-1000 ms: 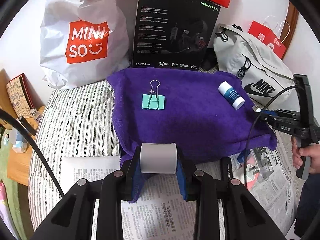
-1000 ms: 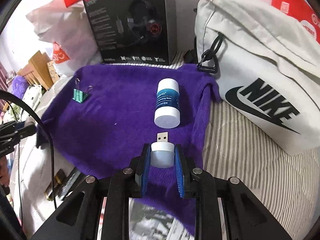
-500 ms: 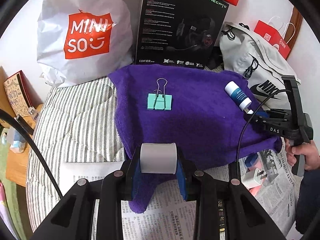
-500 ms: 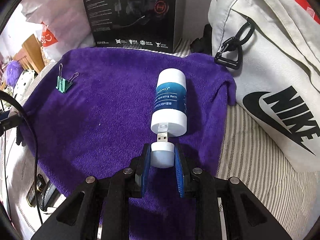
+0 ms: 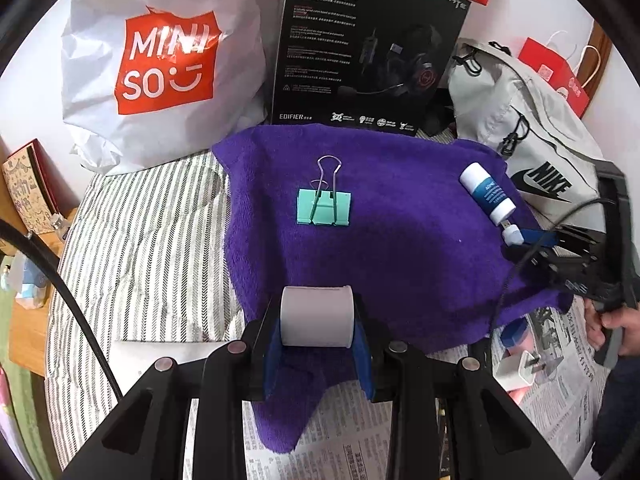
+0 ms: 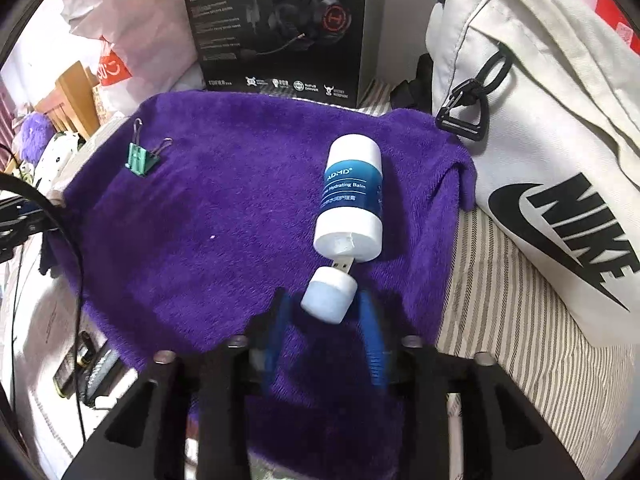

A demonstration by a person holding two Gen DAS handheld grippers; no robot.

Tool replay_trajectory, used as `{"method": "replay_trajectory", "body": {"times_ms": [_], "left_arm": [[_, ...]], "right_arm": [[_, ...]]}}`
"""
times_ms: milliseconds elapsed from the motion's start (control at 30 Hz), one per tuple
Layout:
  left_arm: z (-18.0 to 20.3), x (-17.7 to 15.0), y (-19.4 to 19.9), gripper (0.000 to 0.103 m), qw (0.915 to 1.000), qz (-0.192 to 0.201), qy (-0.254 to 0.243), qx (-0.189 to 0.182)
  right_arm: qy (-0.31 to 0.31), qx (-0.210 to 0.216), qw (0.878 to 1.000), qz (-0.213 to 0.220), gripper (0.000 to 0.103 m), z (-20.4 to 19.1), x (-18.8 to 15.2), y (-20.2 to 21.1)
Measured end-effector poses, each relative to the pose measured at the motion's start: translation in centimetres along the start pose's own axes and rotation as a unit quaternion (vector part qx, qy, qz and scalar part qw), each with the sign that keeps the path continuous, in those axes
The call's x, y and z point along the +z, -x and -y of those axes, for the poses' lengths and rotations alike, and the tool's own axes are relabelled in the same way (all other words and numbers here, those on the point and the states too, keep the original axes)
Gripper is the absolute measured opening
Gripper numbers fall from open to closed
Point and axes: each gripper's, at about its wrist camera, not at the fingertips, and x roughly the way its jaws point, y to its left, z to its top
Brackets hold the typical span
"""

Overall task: Organize rigid objects
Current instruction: 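Place the USB drive beside the balm stick with the right tool while the left tool carries the tape roll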

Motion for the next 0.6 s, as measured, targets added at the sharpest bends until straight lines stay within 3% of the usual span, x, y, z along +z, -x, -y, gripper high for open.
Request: {"method": "replay_trajectory", "body": {"times_ms": [600], "left_arm": [[0.7,3.1,-4.9,0.030,0.9999,-0.001,-0.007,0.015]], "right_arm": [[-0.072,0.028,0.996,0.035,0.055,-0.1,-4.7,6.5]]}}
